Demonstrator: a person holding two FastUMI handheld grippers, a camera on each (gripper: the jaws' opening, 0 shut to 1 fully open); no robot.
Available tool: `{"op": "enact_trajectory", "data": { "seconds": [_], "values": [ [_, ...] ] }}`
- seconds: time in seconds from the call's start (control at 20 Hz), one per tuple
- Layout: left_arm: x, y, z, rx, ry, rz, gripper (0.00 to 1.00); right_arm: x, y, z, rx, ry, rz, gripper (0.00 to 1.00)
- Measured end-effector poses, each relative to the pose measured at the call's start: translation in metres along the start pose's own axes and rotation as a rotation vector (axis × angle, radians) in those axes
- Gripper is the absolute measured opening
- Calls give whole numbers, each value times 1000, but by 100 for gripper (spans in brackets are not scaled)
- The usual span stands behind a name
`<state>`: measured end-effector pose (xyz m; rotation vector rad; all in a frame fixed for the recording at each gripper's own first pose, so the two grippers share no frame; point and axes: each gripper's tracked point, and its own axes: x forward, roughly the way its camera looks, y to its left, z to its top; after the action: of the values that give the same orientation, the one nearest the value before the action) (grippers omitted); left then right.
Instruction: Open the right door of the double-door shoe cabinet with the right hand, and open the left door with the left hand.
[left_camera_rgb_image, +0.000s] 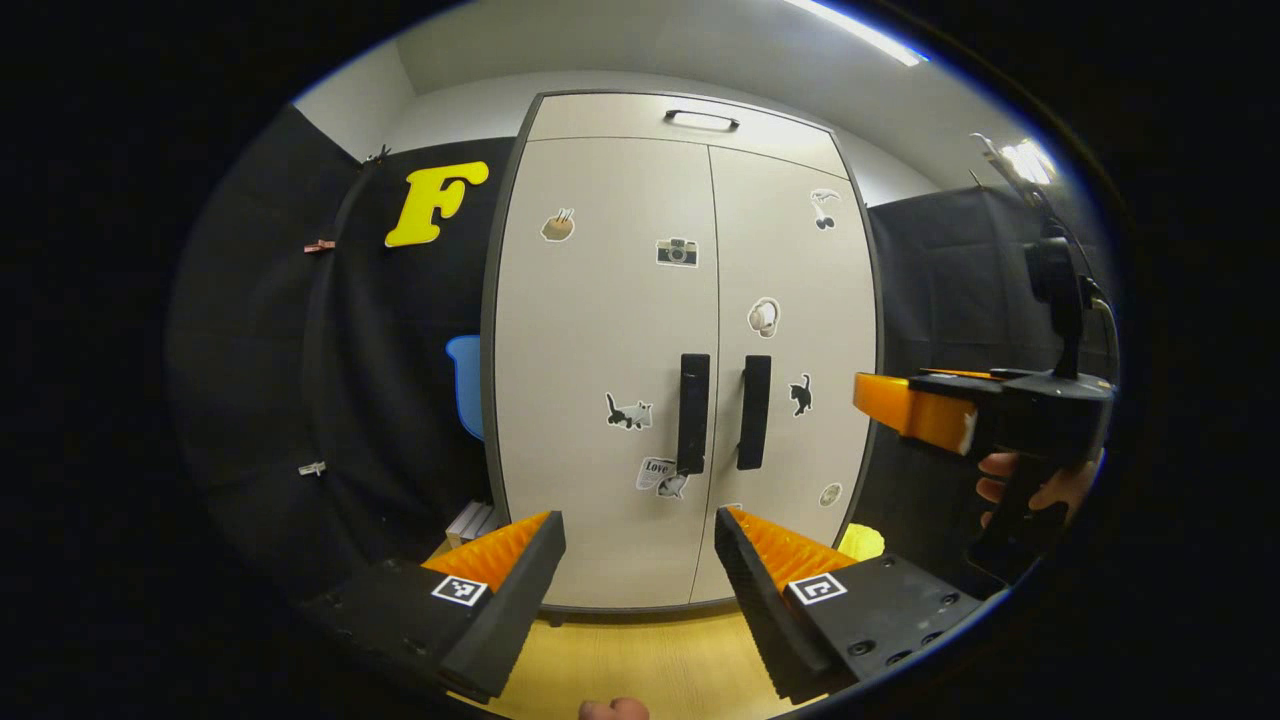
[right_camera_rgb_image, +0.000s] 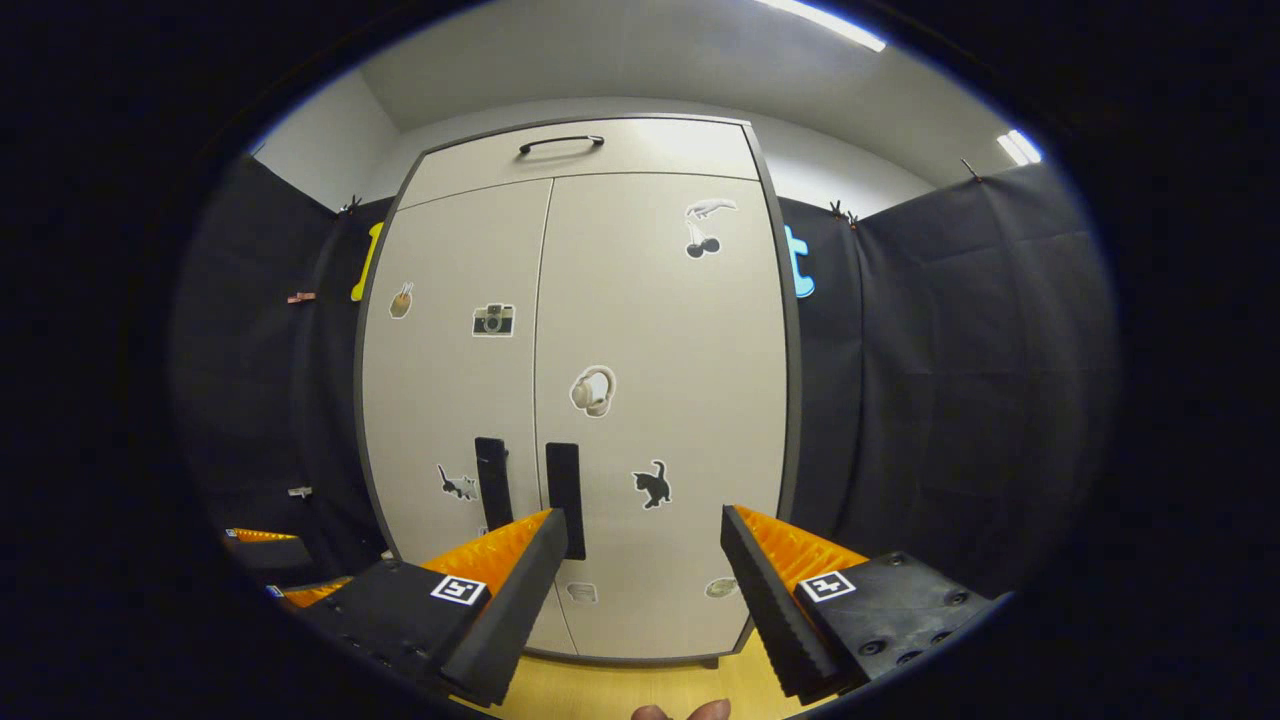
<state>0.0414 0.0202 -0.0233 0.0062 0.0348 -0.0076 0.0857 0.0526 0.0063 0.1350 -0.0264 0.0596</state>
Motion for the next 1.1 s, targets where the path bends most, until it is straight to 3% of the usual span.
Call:
{"op": "enact_trajectory", "data": {
  "seconds": [0.4, 0.75, 0.85, 0.9, 1.05, 1.1],
  "values": [
    [-6, 4, -4, -11, 8, 29, 94, 74, 41, -25, 44, 40, 37, 97],
    [-12, 13, -6, -9, 2, 37, 94, 109, 59, -47, 59, 87, 50, 96],
    [-13, 17, -7, -10, 1, 43, 94, 117, 58, -57, 38, 102, 38, 80],
    [-14, 18, -8, -17, 2, 43, 94, 122, 59, -62, 37, 115, 32, 77],
    [-16, 19, -11, -34, 6, 43, 94, 131, 60, -73, 34, 147, 10, 47],
    [-16, 19, -13, -33, 8, 42, 93, 134, 59, -78, 20, 158, 0, 46]
  ]
}}
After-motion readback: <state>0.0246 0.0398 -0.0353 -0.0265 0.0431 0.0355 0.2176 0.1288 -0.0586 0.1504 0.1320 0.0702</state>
